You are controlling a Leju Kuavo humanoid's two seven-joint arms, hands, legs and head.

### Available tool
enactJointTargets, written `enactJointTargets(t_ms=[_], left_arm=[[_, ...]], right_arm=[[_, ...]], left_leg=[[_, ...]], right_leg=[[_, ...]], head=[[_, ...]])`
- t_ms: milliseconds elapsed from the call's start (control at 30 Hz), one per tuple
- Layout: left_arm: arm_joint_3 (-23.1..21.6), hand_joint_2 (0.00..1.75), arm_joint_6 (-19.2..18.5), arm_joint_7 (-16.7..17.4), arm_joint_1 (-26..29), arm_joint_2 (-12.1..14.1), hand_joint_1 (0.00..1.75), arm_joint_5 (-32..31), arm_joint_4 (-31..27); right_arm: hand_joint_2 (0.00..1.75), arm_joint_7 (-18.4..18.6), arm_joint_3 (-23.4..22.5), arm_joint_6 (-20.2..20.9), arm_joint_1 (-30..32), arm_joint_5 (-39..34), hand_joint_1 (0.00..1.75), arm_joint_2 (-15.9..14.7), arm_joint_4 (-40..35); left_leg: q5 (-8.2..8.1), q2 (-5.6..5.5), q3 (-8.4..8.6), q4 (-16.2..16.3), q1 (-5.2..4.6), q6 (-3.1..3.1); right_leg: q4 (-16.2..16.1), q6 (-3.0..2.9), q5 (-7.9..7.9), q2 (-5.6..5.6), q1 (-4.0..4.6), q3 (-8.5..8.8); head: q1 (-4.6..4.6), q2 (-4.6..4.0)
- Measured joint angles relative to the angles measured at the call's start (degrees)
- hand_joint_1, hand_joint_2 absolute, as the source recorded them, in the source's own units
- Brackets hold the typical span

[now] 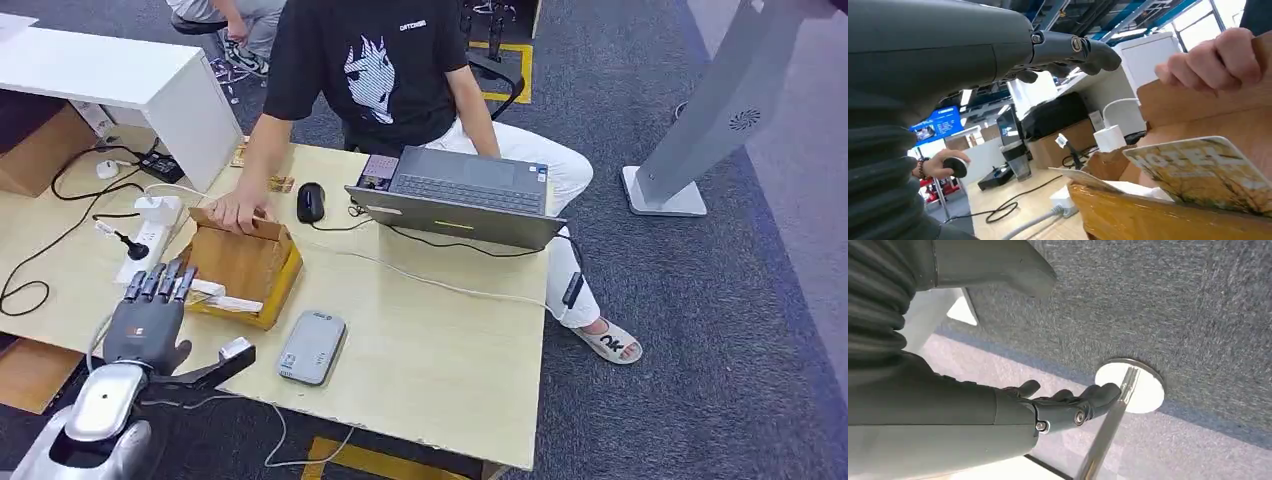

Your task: Pass the card to the sensor for recognition and then transmit it.

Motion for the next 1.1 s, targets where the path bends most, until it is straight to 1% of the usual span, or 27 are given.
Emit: enactJointTargets(t_ms=[300,467,700,733,767,800,833,967,1100], left_arm=[[-3.7,1.75,0.6,0.0,-4.0,-1.4,0.00,-1.4,4.7],[-5.0,1.75,0.9,0.0,-5.1,-2.0,0.00,-1.6,6.2],[-5.8,1.75,1.0,0.0,-5.6,-2.4,0.00,-1.6,7.1],[-5.8,1.75,1.0,0.0,-5.7,-2.4,0.07,-1.5,7.3],[-5.9,1.75,1.0,0.0,-5.8,-2.5,0.96,-1.4,7.4],[-5.9,1.75,1.0,0.0,-5.9,-2.6,1.69,-1.3,7.6],[-5.9,1.75,1.0,0.0,-6.0,-2.7,1.75,-1.2,7.7],[-6.0,1.75,1.0,-0.4,-6.1,-2.9,1.75,-0.5,8.1],[-6.0,1.75,1.0,-1.4,-6.1,-3.3,1.75,1.6,8.7]], right_arm=[[1.75,-1.9,-3.3,-1.1,-1.7,2.9,0.00,0.0,2.6],[1.75,-2.8,-4.4,-1.9,-2.0,4.0,0.00,0.0,3.9],[1.75,-2.9,-5.4,-2.1,-2.2,4.0,0.00,0.0,4.7],[1.75,-3.0,-5.4,-2.1,-2.3,4.1,0.00,0.0,4.9],[1.75,-3.2,-5.5,-2.1,-2.3,4.5,0.00,0.0,4.9],[1.75,-3.3,-5.6,-2.1,-2.5,4.9,0.00,0.0,5.0],[1.75,-3.3,-5.7,-2.1,-2.6,5.0,0.00,0.0,5.1],[1.75,-3.7,-6.4,-2.1,-2.8,5.7,0.00,0.0,5.4],[1.75,-4.3,-7.4,-2.1,-3.7,6.8,0.00,0.0,5.7]], left_leg=[[0.01,0.00,0.01,0.0,0.00,0.00],[0.01,-0.01,-0.01,0.0,0.00,0.00],[0.01,-0.01,0.00,0.0,0.00,0.00],[0.01,-0.02,-0.01,0.0,0.00,0.00],[0.01,-0.02,0.00,0.0,0.00,0.00],[0.01,-0.01,0.00,0.0,0.00,0.00],[0.01,-0.01,0.00,0.0,0.00,0.00],[0.01,-0.02,-0.01,0.0,0.00,0.00],[0.01,-0.08,-0.01,0.0,0.00,0.00]], right_leg=[[0.0,0.01,0.01,0.00,0.00,0.03],[0.0,0.01,0.01,0.00,0.00,0.02],[0.0,0.01,0.01,-0.01,0.01,0.02],[0.0,0.01,0.01,-0.01,0.01,0.02],[0.0,0.01,0.01,-0.01,0.01,0.03],[0.0,0.01,0.01,0.00,0.01,0.02],[0.0,0.01,0.01,0.00,0.00,0.03],[0.0,0.01,0.01,-0.01,0.00,0.03],[0.0,0.01,0.01,-0.05,0.00,0.01]], head=[[0.00,0.00],[0.00,0.00],[0.00,0.00],[0.00,0.00],[0.00,0.00],[0.00,0.00],[0.02,0.00],[0.02,0.00],[0.00,0.00]])
